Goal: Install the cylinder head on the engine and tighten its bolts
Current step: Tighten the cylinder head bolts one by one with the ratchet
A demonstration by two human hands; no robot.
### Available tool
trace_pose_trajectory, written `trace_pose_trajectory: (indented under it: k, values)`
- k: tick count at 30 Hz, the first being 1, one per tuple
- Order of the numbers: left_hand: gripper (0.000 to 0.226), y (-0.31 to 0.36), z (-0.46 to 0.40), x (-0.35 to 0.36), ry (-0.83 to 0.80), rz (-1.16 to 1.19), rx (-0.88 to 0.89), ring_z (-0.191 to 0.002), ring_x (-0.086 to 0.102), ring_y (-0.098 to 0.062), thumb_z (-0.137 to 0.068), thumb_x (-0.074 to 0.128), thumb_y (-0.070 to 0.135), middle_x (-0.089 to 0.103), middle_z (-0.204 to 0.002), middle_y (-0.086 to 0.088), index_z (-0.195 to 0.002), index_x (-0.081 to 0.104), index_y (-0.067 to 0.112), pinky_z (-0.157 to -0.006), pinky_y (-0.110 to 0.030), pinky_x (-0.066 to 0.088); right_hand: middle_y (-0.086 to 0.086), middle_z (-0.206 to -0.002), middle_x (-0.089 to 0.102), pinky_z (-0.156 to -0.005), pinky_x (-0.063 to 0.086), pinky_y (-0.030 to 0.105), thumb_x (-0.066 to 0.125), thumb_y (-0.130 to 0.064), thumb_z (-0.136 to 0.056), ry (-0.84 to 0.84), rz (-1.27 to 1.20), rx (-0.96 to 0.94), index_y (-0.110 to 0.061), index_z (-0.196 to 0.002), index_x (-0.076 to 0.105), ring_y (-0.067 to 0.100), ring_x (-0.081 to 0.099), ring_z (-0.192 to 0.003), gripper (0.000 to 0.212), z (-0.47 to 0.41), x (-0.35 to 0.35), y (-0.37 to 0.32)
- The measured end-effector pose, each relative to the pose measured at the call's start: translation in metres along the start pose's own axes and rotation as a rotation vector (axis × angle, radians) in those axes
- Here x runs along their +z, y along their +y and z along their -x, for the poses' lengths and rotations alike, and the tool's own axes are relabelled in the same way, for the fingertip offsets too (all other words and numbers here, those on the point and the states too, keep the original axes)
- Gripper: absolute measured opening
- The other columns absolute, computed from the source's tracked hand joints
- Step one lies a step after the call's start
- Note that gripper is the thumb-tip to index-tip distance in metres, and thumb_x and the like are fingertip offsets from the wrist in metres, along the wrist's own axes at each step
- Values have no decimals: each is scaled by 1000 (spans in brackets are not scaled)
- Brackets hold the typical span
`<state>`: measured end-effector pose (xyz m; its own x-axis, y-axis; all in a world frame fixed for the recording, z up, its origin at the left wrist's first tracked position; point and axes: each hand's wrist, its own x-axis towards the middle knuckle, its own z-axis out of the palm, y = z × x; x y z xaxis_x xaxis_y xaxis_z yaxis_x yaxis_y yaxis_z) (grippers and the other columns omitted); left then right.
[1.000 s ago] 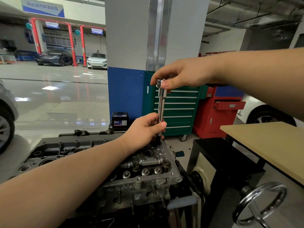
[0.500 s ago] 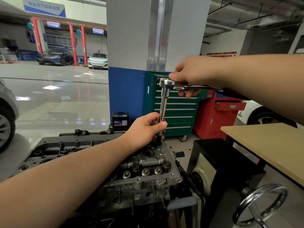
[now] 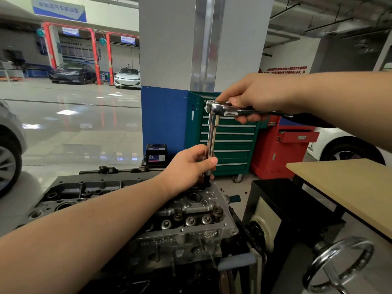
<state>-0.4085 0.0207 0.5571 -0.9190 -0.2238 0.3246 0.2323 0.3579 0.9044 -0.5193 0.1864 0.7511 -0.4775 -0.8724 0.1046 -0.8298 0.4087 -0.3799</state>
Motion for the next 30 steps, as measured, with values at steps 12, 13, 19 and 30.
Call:
trace_pose_trajectory:
  k: [12,13,19,30]
  values:
    - [19,-4,-3,2,25,-86,66,-93,78,-26,-105,63,22,78,-108,-9,-122,66,15,-96,-54,58,-18,-101,58,-81,48,29,43,-62,-104,111,583,-85,-38,-144,53,8,63,-92,49,-7,21,-20]
    - [22,-5,-3,2,28,-89,71,-93,78,-25,-105,65,23,79,-107,-7,-126,64,17,-96,-55,58,-8,-99,62,-81,54,35,43,-62,-103,125,612,-10,-29,-138,59,19,68,-89,50,-10,23,-24]
    - [19,-9,-6,0,63,-63,116,-86,79,-21,-103,68,29,80,-99,-4,-121,69,23,-78,-26,60,5,-93,66,-72,45,39,39,-52,-106,216,689,-68,-17,-110,68,29,57,-81,46,-18,45,-36]
    - [17,-6,-7,-2,-24,47,31,-93,79,-34,-106,63,27,78,-104,-12,-118,67,15,-89,-51,64,-22,-141,59,-108,34,20,59,-31,-106,-225,161,-168,-51,-138,58,-12,51,-128,38,-12,-3,-16]
